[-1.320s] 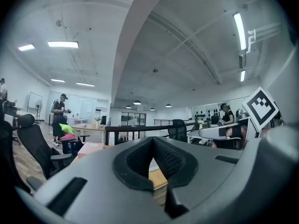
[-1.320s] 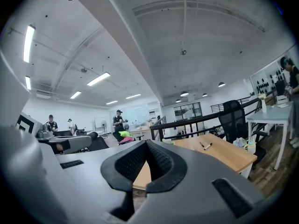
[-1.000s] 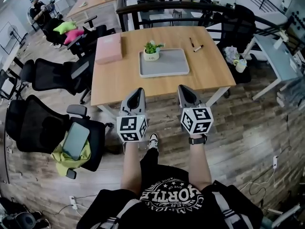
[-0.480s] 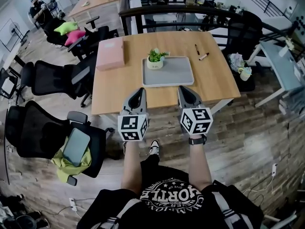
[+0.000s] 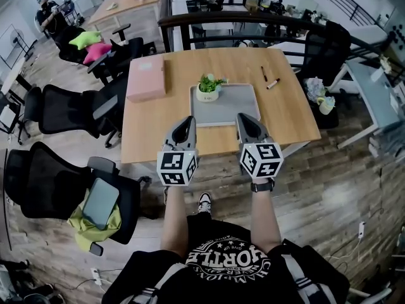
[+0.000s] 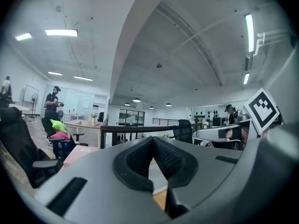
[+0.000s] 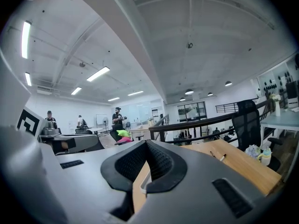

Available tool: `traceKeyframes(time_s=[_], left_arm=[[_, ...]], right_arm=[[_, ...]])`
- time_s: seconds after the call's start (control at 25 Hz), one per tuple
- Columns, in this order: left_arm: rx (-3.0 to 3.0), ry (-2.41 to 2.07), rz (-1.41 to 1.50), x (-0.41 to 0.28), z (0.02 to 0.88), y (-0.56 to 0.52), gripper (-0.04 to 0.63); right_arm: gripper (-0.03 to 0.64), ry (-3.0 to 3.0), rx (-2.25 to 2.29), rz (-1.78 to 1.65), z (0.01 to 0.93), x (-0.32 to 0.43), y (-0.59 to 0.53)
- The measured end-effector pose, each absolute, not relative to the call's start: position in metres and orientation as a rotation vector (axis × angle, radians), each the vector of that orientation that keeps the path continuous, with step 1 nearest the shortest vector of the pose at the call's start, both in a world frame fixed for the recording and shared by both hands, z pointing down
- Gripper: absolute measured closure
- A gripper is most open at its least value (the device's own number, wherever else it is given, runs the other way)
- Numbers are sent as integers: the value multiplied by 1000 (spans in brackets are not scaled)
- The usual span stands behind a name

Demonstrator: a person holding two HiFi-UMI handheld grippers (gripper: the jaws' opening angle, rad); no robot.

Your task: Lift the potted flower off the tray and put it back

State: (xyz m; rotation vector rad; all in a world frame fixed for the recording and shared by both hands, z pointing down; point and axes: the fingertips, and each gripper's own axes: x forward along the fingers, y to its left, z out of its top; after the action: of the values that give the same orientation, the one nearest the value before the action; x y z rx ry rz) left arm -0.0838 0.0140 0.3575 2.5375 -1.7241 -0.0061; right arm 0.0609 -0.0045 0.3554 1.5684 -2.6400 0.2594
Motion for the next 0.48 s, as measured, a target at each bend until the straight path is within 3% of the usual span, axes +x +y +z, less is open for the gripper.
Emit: traceKeyframes(time_s=[0.48], left_arm=[[2542,-1723,-13,-107,362,-47,575]], right_arm=[[598,-2604,1605,257,359,46,-56]])
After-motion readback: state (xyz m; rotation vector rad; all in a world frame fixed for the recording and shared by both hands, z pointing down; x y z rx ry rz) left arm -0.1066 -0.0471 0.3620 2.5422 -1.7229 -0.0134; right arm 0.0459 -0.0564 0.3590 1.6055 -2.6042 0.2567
